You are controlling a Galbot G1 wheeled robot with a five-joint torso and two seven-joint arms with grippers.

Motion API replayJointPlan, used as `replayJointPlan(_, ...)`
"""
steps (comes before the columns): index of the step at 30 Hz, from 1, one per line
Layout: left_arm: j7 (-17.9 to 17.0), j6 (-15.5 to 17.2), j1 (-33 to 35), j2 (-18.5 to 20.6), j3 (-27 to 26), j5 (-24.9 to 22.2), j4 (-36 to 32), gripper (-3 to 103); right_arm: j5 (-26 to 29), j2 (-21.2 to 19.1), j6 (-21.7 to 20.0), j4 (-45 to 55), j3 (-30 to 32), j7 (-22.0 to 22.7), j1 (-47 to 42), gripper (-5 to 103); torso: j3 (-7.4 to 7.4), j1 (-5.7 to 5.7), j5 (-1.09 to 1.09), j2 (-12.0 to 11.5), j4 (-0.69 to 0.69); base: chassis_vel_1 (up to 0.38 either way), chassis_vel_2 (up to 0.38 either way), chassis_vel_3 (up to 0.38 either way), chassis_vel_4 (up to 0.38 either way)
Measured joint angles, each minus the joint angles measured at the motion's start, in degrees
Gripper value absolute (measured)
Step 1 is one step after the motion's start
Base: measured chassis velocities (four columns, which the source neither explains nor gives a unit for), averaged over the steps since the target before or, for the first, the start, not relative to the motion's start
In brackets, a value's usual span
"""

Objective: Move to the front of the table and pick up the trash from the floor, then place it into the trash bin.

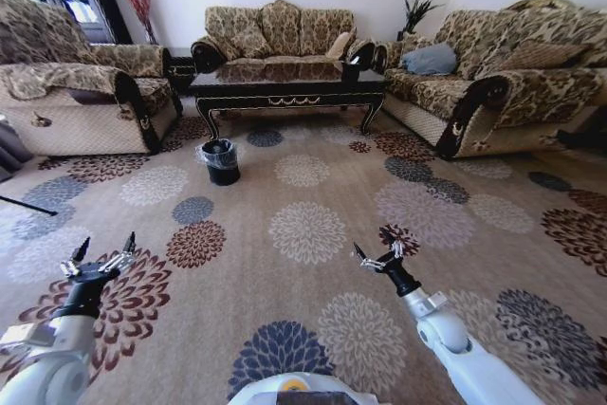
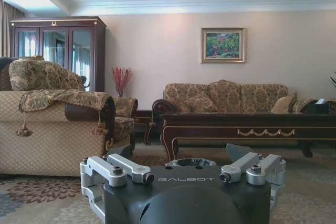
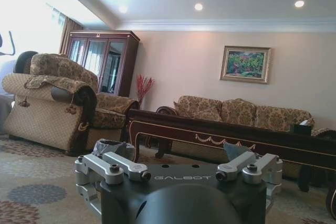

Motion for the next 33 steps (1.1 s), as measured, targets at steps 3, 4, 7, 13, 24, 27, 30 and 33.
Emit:
replayJointPlan(3, 1.4, 0.0, 0.2, 0.1, -0.4, -0.4, -0.3, 100, -0.1, 0.1, 0.0, -0.1, 0.2, 0.3, 0.0, 100, 0.04, 0.0, 0.0, 0.1, -0.01, 0.0, 0.0, 0.0, 0.0)
replayJointPlan(4, 2.1, -0.2, 0.3, 0.2, -0.6, -0.5, -0.3, 100, -0.1, 0.1, 0.0, -0.1, 0.3, 0.6, 0.0, 100, 0.14, 0.01, 0.0, 0.2, -0.01, 0.0, 0.0, 0.0, 0.0)
replayJointPlan(7, 3.6, -0.5, 0.2, 0.3, -1.1, -0.5, -0.5, 100, -0.2, 0.1, -0.1, -0.1, 0.7, 1.5, 0.2, 100, 0.35, 0.04, 0.01, 0.4, -0.01, 0.0, 0.0, 0.0, 0.0)
replayJointPlan(13, 4.3, 0.7, -0.1, 0.9, -2.9, -1.8, -1.3, 100, -0.2, -0.7, -3.8, 3.0, 3.0, 5.9, 0.3, 100, 0.8, 0.13, 0.01, 0.9, -0.01, 0.0, 0.0, 0.0, 0.0)
replayJointPlan(24, 3.1, 10.0, -1.9, 2.2, -9.4, -5.2, -5.8, 100, 6.9, -7.7, -22.3, 18.5, 12.2, 22.6, -3.3, 100, 3.04, 0.48, -0.01, 3.5, -0.02, 0.0, 0.0, 0.0, 0.0)
replayJointPlan(27, 2.5, 12.3, -2.4, 2.9, -10.6, -6.7, -6.9, 100, 9.9, -9.1, -24.7, 21.4, 13.8, 25.5, -4.2, 100, 3.59, 0.57, 0.0, 4.2, -0.01, 0.0, 0.0, 0.0, 0.0)
replayJointPlan(30, 2.3, 14.5, -3.2, 3.9, -12.6, -8.8, -7.8, 100, 10.3, -10.2, -24.8, 23.8, 16.5, 24.7, -5.5, 100, 4.4, 0.77, 0.01, 5.2, -0.02, 0.0, 0.0, 0.0, 0.0)
replayJointPlan(33, 2.4, 14.6, -3.3, 4.3, -12.9, -9.4, -7.8, 100, 9.9, -10.3, -24.4, 24.6, 17.6, 23.9, -5.9, 100, 4.88, 0.88, 0.0, 5.8, -0.02, 0.0, 0.0, 0.0, 0.0)
